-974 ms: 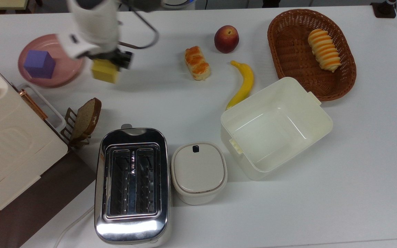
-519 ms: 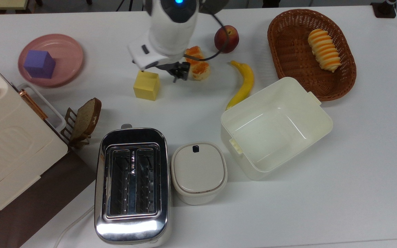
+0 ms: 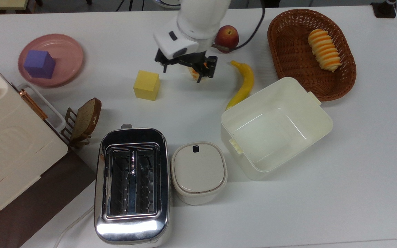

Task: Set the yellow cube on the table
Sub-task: 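Open the gripper and withdraw it away from the yellow cube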

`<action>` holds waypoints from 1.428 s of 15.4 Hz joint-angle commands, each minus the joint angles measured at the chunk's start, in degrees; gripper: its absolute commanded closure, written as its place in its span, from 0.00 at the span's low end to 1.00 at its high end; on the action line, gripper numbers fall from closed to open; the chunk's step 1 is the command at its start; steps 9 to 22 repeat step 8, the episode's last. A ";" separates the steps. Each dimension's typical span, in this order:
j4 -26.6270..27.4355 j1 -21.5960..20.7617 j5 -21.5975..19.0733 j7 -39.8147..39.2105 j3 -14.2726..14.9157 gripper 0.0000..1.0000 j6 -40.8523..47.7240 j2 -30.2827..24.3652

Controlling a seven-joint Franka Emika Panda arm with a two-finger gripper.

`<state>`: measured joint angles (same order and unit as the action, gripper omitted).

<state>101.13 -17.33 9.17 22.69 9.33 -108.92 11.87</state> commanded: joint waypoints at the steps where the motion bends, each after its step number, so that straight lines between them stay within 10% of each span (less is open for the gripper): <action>1: -0.49 8.17 -3.61 -8.35 -3.26 0.00 3.78 -3.25; 7: -2.16 14.51 -8.38 -12.94 -2.82 0.00 9.33 -8.00; 22: -2.16 14.60 -8.64 -12.76 -2.82 0.00 9.69 -8.01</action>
